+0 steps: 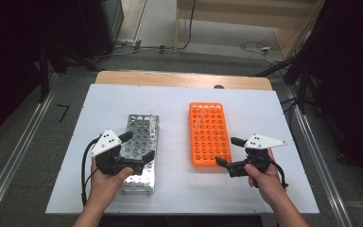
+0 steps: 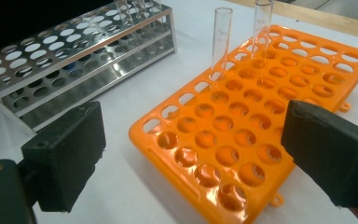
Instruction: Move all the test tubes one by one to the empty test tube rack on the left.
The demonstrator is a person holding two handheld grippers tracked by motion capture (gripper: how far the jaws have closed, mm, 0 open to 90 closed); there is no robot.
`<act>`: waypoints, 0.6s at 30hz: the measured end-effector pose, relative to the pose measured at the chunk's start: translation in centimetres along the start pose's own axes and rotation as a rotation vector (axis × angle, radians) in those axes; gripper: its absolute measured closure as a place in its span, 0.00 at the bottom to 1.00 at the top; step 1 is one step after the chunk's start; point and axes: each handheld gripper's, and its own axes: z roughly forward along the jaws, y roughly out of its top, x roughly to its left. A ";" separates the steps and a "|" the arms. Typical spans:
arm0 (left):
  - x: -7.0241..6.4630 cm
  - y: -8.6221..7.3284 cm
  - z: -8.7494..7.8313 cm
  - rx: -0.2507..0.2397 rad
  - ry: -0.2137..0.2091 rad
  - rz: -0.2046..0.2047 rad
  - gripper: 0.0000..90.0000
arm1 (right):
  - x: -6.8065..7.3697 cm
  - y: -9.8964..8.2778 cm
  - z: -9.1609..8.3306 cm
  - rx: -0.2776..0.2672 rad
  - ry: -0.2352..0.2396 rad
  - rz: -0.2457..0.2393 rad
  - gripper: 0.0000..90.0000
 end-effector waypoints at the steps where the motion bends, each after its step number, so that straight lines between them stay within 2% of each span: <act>1: 0.0 0.0 -0.1 -0.001 -0.002 -0.004 0.00 | -0.1 0.2 0.3 0.005 -0.002 0.005 0.05; 4: 0.0 -0.2 -0.4 -0.008 -0.006 -0.022 0.00 | -0.6 0.6 1.4 0.027 -0.015 -0.004 0.05; 7: -0.1 -0.8 -0.4 0.006 -0.002 -0.026 0.00 | -1.3 0.6 2.6 0.043 -0.020 0.013 0.05; 12: -0.8 -1.4 -0.2 0.022 0.000 0.004 0.00 | -2.1 0.3 3.9 0.052 -0.013 0.039 0.05; 18: -1.5 -1.6 0.3 0.024 -0.011 0.010 0.00 | -2.2 0.9 5.2 0.070 -0.013 0.036 0.05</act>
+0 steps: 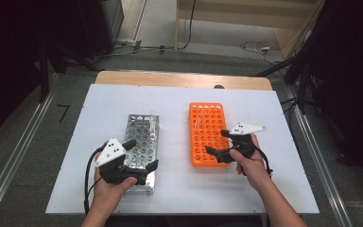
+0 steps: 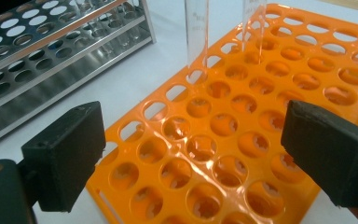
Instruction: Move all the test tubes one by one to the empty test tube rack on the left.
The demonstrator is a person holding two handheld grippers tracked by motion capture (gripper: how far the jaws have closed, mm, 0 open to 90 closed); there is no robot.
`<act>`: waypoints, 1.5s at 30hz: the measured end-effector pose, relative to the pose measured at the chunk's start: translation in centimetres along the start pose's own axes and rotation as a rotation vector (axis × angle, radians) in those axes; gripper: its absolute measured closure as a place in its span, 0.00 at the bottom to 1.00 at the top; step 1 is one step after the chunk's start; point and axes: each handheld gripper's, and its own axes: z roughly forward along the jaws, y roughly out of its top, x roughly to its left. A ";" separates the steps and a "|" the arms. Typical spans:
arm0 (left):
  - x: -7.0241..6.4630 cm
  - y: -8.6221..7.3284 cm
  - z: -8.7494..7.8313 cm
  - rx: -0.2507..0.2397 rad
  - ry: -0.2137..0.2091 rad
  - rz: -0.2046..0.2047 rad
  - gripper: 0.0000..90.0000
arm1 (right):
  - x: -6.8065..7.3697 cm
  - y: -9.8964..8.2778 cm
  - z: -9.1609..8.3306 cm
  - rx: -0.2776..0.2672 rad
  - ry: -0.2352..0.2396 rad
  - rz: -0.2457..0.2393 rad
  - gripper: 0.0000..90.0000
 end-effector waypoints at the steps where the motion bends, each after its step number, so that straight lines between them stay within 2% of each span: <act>1: 0.0 0.0 0.0 0.004 0.002 0.000 0.00 | 0.0 0.2 0.2 0.002 0.000 -0.007 0.05; 6: 0.2 -0.2 0.2 0.004 0.006 -0.012 0.00 | 0.0 1.2 1.1 0.009 0.003 -0.006 0.05; 14: 0.1 -0.2 0.3 0.010 0.007 -0.010 0.00 | -0.1 2.4 2.7 0.019 0.018 0.008 0.06; 18: 0.1 -0.3 0.2 0.009 0.007 -0.013 0.00 | 0.0 2.8 3.2 0.020 0.023 0.000 0.06; 20: 0.1 -0.3 0.1 0.008 0.004 -0.014 0.00 | -0.1 2.9 3.3 0.005 0.040 0.016 0.12; 23: 0.2 -0.3 0.1 0.005 0.001 -0.014 0.00 | -0.2 3.0 3.5 -0.003 0.011 0.030 0.23; 26: 0.2 -0.3 0.2 0.005 -0.003 -0.012 0.00 | -0.6 2.9 4.0 0.013 -0.005 0.032 0.35; 30: 0.2 -0.3 0.2 0.006 -0.003 -0.013 0.00 | -0.9 2.9 4.5 0.030 0.011 0.038 0.50; 37: 0.1 -0.3 0.2 0.006 0.001 -0.015 0.00 | -0.5 3.6 5.6 0.088 -0.007 -0.020 0.62; 42: 0.2 -0.3 0.2 0.006 0.002 -0.017 0.00 | -0.2 4.0 6.4 0.130 -0.042 -0.052 0.72; 45: 0.2 -0.3 0.2 0.005 0.003 -0.018 0.00 | 0.0 4.0 6.6 0.128 -0.062 -0.070 0.79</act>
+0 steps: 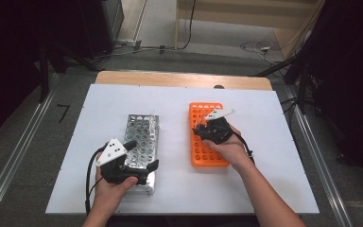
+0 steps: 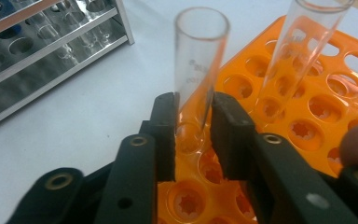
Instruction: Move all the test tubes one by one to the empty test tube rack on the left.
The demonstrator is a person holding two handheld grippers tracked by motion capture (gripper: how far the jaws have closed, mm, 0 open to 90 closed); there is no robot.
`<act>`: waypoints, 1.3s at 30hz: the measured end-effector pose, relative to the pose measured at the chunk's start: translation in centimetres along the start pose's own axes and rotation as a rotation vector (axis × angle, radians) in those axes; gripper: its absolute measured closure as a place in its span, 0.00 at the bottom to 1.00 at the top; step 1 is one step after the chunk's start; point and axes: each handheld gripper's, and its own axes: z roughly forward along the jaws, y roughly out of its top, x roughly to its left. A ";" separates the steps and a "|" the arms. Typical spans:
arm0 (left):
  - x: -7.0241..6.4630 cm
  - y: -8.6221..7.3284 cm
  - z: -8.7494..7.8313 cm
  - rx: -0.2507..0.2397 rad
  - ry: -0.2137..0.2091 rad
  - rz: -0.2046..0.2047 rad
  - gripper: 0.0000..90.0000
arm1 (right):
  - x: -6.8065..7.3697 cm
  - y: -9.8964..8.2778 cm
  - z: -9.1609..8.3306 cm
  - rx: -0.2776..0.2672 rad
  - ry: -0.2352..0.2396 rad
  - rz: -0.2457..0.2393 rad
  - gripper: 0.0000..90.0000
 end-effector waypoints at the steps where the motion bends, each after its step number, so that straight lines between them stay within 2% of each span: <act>1: 0.0 0.0 0.0 0.000 0.000 0.000 0.00 | 0.1 0.0 0.0 -0.002 0.002 -0.005 0.81; 5: 0.0 0.0 0.0 0.001 0.001 0.000 0.00 | 0.5 0.0 0.0 -0.003 -0.014 -0.037 0.82; 8: 0.0 0.1 0.0 0.003 0.002 0.004 0.00 | 0.5 0.0 0.0 -0.005 -0.018 -0.036 0.82; 13: 0.0 0.1 0.0 0.003 0.001 0.004 0.00 | 0.4 0.2 -0.6 -0.041 -0.014 -0.037 0.82; 27: -0.3 0.7 -0.2 -0.013 -0.004 0.015 0.00 | 0.6 0.7 -4.4 -0.115 0.013 -0.042 0.82; 39: -1.7 2.2 0.5 -0.028 -0.032 0.046 0.00 | 2.3 0.2 -7.5 -0.135 0.045 -0.061 0.82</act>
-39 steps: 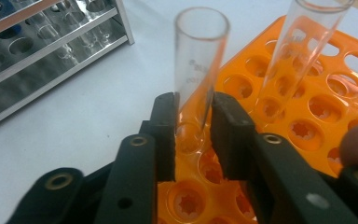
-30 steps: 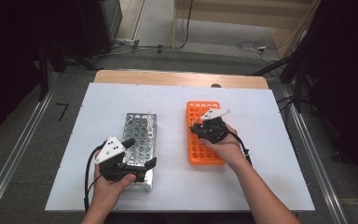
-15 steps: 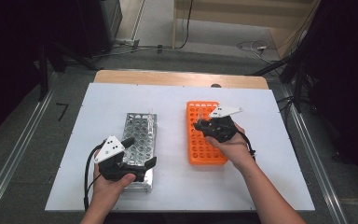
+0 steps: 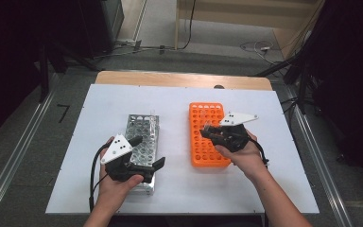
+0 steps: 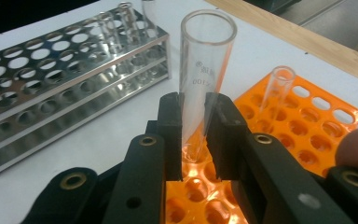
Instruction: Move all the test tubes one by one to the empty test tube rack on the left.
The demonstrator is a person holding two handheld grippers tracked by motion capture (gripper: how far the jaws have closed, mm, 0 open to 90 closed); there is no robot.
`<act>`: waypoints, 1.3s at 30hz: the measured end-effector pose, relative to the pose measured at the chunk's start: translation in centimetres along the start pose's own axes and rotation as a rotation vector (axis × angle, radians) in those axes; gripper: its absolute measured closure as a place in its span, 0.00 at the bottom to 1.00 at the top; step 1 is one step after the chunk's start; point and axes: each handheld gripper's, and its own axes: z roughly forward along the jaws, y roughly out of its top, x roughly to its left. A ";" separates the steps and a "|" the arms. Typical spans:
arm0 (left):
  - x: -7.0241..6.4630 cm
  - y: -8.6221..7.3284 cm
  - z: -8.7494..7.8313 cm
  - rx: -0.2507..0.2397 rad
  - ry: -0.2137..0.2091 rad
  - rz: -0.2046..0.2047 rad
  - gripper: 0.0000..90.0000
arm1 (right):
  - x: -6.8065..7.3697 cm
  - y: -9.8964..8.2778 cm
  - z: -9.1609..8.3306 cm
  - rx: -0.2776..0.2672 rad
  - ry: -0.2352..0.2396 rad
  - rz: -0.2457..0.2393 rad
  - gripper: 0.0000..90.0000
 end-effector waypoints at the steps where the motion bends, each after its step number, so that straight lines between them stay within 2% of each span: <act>1: -0.1 0.2 0.2 -0.002 -0.006 0.005 0.00 | 0.2 -0.1 -0.2 -0.001 0.003 -0.004 0.82; 9: -1.6 1.5 1.8 -0.017 -0.051 0.021 0.00 | 1.9 -1.0 -1.4 -0.010 0.035 -0.014 0.82; 17: -3.0 2.6 3.5 -0.013 -0.102 0.036 0.02 | 3.8 -2.3 -2.8 -0.043 0.074 -0.019 0.82; 20: -3.5 2.6 3.8 -0.008 -0.129 0.041 0.04 | 4.4 -2.9 -3.2 -0.047 0.087 -0.013 0.82; 23: -4.1 2.5 4.1 0.005 -0.149 0.051 0.07 | 5.2 -3.3 -3.3 -0.032 0.099 -0.031 0.82; 26: -4.7 2.4 4.2 0.006 -0.162 0.057 0.15 | 5.9 -3.8 -3.2 -0.018 0.111 -0.044 0.82; 30: -5.3 2.2 4.3 0.023 -0.176 0.063 0.24 | 6.4 -4.1 -2.7 -0.004 0.130 -0.036 0.82; 39: -6.0 1.7 5.0 0.050 -0.209 0.077 0.49 | 7.6 -3.7 -2.4 -0.001 0.161 -0.058 0.82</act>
